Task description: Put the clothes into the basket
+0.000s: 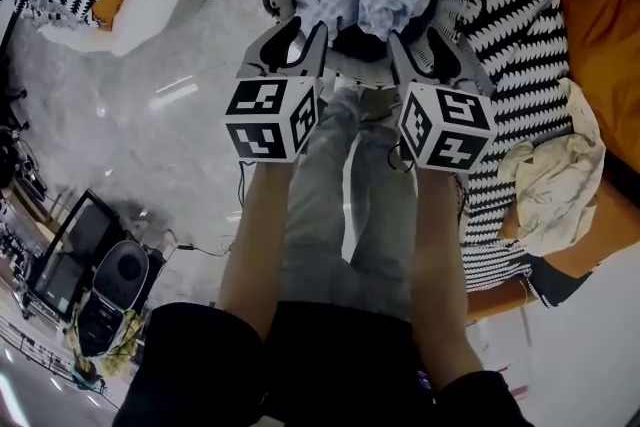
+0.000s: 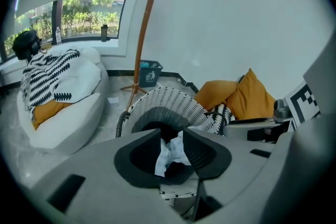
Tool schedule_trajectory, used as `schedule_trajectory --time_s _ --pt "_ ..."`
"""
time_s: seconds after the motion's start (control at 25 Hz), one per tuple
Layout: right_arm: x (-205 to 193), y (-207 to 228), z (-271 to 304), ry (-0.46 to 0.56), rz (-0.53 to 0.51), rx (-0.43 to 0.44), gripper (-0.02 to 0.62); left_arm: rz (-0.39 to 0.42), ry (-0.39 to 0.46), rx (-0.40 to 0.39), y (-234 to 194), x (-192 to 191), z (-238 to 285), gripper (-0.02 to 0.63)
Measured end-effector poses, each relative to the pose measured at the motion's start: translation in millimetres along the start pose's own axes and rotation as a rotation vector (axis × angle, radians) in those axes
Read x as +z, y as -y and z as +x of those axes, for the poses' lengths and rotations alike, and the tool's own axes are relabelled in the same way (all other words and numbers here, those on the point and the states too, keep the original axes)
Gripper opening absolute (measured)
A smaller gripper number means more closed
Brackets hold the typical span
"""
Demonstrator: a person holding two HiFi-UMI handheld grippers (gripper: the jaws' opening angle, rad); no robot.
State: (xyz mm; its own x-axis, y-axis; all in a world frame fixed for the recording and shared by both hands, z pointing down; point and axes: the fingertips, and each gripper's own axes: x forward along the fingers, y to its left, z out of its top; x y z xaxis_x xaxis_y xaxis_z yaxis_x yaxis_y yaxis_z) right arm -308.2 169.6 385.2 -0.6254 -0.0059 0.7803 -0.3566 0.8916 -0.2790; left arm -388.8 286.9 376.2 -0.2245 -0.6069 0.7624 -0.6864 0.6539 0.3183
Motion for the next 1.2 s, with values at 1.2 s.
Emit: schedule_trajectory --time_s 1.2 --pt "-132 193 -189 0.238 0.547 -0.362 0.190 0.466 -0.163 -0.467 300 -48 57 0.110"
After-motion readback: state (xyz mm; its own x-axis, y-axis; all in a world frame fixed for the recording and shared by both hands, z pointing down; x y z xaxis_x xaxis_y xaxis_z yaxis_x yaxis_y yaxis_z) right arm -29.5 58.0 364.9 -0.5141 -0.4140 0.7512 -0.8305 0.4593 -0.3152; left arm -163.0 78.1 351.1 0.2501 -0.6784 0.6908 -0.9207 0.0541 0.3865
